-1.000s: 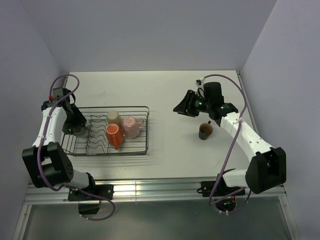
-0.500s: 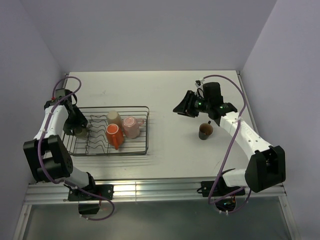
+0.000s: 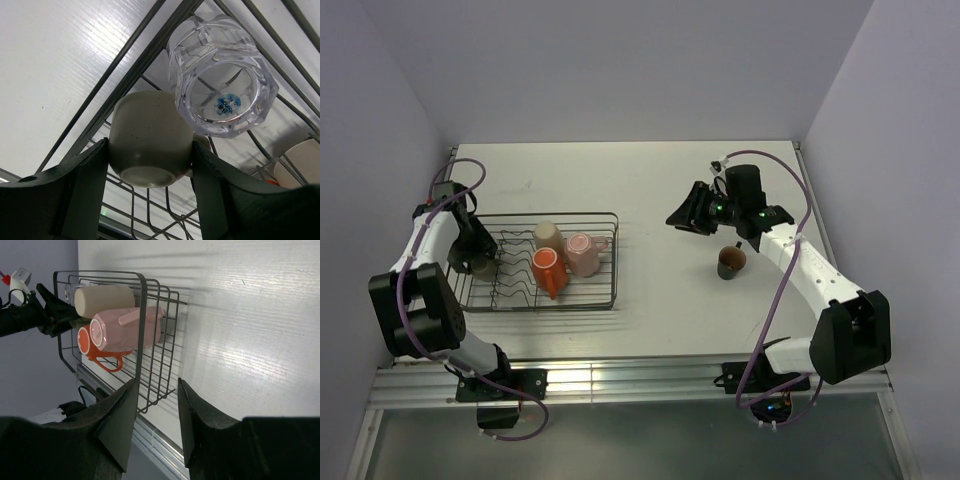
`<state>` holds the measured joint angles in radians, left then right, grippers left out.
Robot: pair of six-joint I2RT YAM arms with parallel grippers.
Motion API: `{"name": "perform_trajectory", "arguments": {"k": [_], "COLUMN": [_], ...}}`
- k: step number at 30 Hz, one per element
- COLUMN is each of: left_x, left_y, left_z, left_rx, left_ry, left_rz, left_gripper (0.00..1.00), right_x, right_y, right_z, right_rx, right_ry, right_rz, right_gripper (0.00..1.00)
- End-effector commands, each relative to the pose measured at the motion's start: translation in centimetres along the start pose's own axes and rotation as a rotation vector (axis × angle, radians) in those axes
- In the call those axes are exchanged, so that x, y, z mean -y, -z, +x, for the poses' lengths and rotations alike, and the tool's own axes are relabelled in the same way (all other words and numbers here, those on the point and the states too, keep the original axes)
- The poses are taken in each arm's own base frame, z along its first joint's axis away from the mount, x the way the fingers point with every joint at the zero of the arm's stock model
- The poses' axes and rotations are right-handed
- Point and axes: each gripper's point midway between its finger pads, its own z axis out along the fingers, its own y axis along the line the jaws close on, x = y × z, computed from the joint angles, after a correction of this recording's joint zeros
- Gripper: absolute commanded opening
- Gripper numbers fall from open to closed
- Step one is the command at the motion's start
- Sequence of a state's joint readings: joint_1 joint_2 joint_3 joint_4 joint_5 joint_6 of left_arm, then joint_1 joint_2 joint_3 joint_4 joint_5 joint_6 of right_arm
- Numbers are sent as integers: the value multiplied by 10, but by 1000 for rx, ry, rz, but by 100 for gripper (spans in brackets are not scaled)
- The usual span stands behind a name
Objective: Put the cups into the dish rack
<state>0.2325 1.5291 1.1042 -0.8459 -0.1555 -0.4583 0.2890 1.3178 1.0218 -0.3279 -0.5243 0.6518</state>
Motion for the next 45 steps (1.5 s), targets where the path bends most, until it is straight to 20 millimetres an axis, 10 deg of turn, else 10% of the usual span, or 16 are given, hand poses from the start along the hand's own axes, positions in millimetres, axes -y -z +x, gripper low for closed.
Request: {"name": "perform_trajectory", "arguments": {"k": [1, 17, 45], "left_x": [-3, -5, 5], "left_y": [-2, -1, 42], "left_z": [-3, -7, -32], "left_rx": [11, 28, 139], "left_ry": [6, 11, 46], "left_rz": [-14, -22, 57], "left_gripper": [8, 69, 82], "right_x": [-1, 0, 5], "right_y": [0, -2, -4], "right_z": [-6, -6, -8], "right_rx": [20, 15, 22], "right_ry": [30, 26, 33], "right_rz": [-17, -14, 15], "right_gripper": [45, 45, 45]}}
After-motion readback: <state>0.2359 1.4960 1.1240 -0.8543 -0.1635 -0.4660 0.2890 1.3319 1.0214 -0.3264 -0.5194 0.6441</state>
